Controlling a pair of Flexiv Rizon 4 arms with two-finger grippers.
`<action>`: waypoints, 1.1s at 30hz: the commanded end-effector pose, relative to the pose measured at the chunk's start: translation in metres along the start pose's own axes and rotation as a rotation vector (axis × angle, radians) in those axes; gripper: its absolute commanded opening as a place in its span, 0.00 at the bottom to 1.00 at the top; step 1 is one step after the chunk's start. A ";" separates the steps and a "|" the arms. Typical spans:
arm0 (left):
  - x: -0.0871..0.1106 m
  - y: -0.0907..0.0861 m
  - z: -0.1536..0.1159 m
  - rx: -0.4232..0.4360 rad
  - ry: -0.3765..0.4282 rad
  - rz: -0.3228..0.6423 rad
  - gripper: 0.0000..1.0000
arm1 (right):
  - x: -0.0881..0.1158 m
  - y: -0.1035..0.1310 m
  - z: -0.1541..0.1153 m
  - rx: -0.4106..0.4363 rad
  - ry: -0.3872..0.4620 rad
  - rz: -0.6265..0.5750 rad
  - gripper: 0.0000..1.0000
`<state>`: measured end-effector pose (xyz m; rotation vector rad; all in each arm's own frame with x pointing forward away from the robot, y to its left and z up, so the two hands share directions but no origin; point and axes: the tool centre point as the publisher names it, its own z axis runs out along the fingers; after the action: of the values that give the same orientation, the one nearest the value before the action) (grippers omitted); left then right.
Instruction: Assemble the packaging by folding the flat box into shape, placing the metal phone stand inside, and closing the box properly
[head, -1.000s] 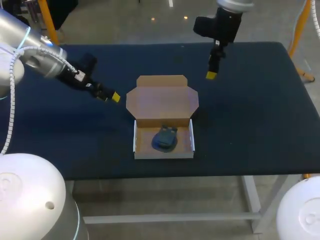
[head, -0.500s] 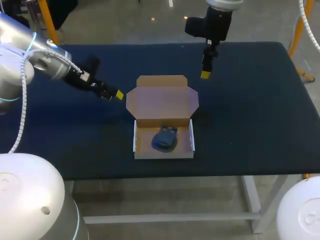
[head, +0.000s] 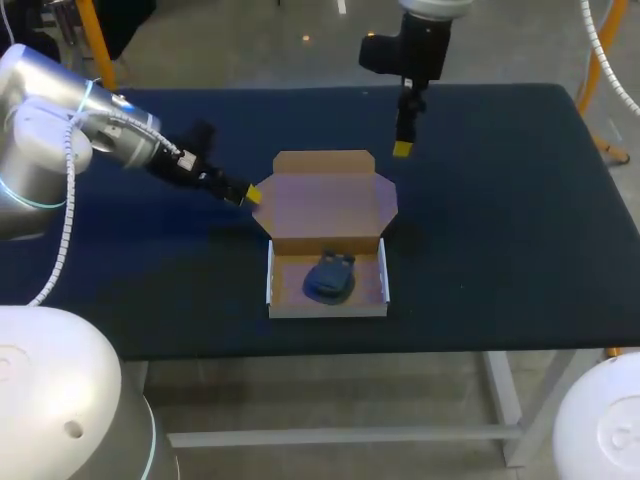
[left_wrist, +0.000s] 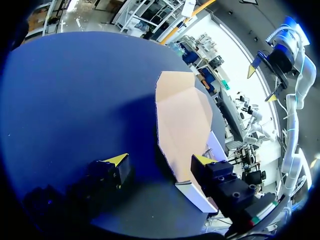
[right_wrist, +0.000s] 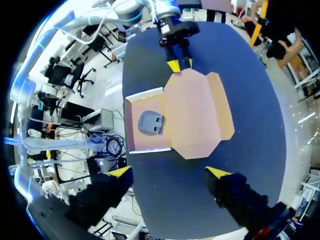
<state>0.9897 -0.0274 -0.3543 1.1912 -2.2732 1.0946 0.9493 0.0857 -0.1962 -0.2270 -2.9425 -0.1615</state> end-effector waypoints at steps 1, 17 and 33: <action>-0.004 -0.007 0.010 -0.011 0.028 0.003 0.83 | -0.002 0.003 -0.002 0.010 0.012 0.002 1.00; 0.018 -0.007 0.027 0.000 0.170 0.010 0.67 | -0.005 0.004 0.001 0.013 0.023 0.004 1.00; 0.038 -0.009 0.036 0.041 0.207 0.037 0.45 | -0.003 0.003 0.001 0.012 0.024 0.000 1.00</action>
<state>0.9785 -0.0777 -0.3493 1.0006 -2.1340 1.2119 0.9525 0.0886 -0.1989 -0.2239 -2.9212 -0.1465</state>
